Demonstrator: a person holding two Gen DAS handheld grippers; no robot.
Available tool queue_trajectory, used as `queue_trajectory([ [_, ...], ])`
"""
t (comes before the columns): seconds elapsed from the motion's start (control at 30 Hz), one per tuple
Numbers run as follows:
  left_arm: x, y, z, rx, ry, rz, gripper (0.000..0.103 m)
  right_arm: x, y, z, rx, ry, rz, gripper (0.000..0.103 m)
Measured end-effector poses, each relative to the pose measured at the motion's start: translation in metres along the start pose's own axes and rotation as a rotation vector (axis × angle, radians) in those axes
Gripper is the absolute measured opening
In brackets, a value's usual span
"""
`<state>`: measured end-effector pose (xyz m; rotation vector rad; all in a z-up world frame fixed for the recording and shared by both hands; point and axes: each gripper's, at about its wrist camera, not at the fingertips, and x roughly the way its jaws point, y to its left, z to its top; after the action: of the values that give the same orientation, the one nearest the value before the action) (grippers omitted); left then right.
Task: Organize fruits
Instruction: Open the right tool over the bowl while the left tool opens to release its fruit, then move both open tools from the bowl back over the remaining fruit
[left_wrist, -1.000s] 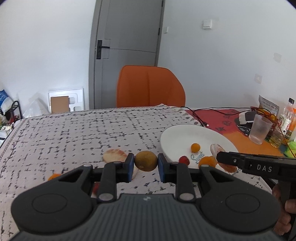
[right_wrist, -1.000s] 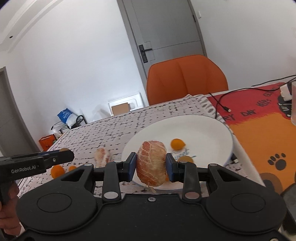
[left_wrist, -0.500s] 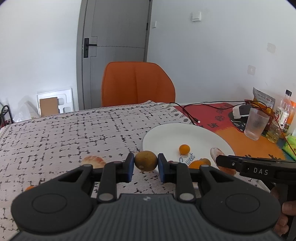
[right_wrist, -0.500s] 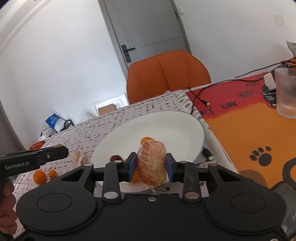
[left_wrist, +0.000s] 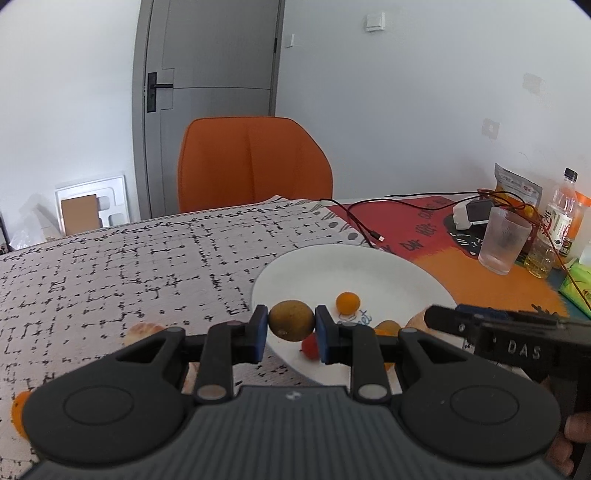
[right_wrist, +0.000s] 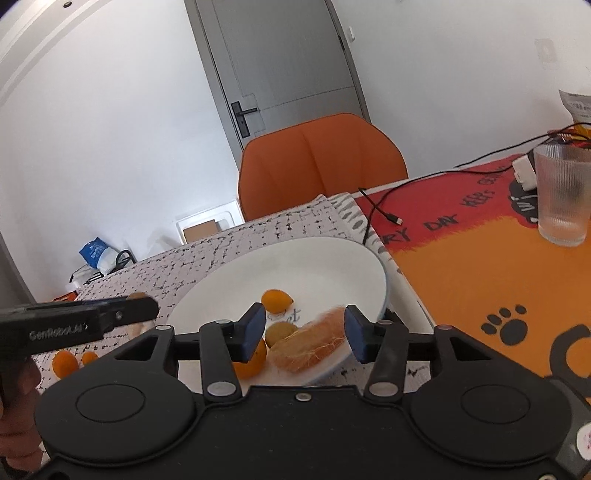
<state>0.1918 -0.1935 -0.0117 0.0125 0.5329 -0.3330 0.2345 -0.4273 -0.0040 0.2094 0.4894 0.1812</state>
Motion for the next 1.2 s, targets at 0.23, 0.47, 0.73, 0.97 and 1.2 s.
queue_trajectory([
  [0.23,-0.003,-0.008,0.011,0.000,-0.041,-0.030,0.027,-0.010,-0.006,0.001,0.021,-0.012,-0.011,0.054],
  [0.47,-0.012,-0.003,0.010,-0.013,-0.036,-0.008,0.032,-0.013,-0.001,0.002,0.025,-0.009,0.006,0.055],
  [0.73,-0.032,0.018,0.005,-0.041,-0.040,0.056,0.052,-0.012,0.011,0.000,0.024,-0.004,0.037,0.060],
  [0.97,-0.048,0.038,0.000,-0.068,-0.042,0.108,0.064,-0.010,0.026,-0.004,0.018,0.012,0.057,0.068],
  [1.2,-0.065,0.056,-0.007,-0.086,-0.049,0.153,0.081,-0.011,0.044,-0.006,0.005,0.012,0.084,0.083],
])
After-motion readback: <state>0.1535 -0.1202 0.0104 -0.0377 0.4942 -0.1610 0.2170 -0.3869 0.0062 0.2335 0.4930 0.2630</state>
